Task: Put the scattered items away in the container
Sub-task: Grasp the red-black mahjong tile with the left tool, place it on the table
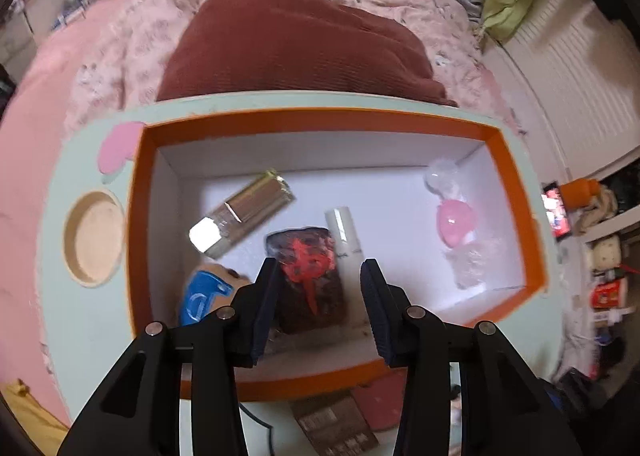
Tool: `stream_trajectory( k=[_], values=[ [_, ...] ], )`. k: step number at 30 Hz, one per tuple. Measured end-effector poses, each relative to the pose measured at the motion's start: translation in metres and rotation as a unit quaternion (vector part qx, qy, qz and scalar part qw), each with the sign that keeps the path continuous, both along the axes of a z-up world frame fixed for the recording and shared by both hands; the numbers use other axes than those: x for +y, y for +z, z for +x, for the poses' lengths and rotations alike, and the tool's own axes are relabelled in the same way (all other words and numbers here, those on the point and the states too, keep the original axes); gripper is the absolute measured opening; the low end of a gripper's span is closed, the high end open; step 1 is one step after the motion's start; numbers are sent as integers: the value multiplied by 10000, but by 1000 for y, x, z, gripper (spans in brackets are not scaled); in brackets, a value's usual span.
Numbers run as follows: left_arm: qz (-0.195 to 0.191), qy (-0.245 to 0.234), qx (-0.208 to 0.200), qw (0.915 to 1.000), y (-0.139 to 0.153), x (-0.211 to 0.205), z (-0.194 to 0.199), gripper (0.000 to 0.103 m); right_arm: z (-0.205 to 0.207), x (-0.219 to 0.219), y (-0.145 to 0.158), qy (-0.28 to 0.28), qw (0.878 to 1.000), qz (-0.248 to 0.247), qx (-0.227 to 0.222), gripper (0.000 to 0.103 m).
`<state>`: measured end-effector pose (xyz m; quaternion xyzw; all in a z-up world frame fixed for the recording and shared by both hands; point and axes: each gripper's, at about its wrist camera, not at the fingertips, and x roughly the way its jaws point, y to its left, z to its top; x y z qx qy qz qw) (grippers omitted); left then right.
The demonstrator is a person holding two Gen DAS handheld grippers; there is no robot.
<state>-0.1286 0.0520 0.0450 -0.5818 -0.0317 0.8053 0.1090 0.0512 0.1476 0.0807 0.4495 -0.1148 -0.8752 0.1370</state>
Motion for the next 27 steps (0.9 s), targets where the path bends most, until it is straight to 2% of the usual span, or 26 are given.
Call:
stream_trajectory(
  k=[4,11,14,17,22,25,27],
  values=[
    [-85,-79,-290,9995,-13,2,-7,44,1,-2,-2,-14,10000,-22,1,46],
    [-193,-117,-90,9997,-11,4,-7,41,3,-5,-4,14,10000,-6,-28,46],
    [103,-102,88,9999,6,-3,-3,41,4,-5,-4,8,10000,-28,-22,46],
    [351,-166,487,9981,37,-8,8,41,3,-4,-4,-15,10000,-35,-15,46],
    [1008,-528,876,9896,76,-17,51,41,3,-5,-4,-24,10000,-24,-27,46],
    [1225,-829,838,9854,74,-28,77,41,2,-6,-3,-23,10000,33,-34,46],
    [1230,-879,760,9856,64,-35,92,41,3,-7,-3,-22,10000,85,-26,46]
  ],
)
